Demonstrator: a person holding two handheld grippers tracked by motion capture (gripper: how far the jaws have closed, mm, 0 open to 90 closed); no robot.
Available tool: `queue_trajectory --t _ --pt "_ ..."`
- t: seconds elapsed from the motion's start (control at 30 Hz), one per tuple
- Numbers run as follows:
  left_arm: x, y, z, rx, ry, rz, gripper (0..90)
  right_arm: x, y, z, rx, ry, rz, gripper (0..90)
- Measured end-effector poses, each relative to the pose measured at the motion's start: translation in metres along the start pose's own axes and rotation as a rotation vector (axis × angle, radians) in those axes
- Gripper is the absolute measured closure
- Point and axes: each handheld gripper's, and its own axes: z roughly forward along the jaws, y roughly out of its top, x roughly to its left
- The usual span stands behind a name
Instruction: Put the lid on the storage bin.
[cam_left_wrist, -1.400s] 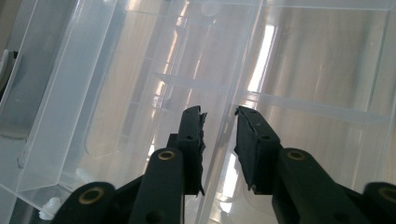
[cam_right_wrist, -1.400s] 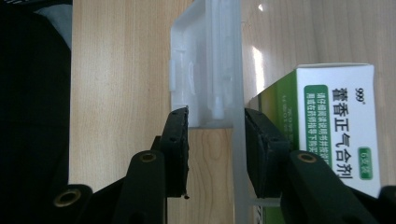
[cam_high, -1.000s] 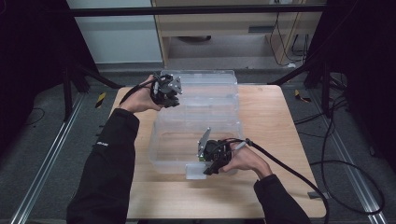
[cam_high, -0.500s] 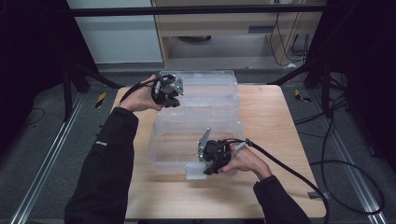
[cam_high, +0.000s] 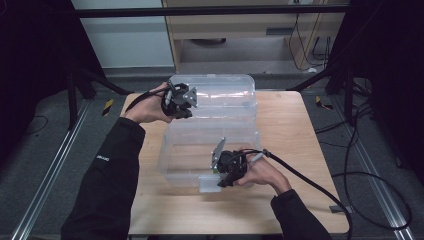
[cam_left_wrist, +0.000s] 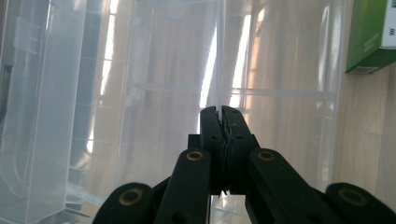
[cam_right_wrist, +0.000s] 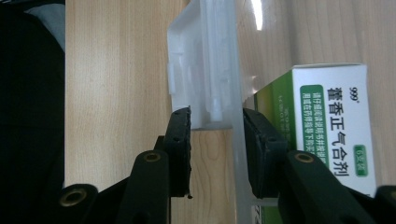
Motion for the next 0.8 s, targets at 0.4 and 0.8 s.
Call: queue_trajectory --t 0.4,0.8 --pt "-0.027 0.001 -0.012 0.001 0.021 0.017 88.5 0.002 -0.001 0.0 -0.006 -0.012 -0.007 65.0" --pt "-0.047 0.0 -0.017 -0.009 0.04 0.031 88.5 0.004 -0.002 0.0 -0.013 -0.015 -0.005 65.0"
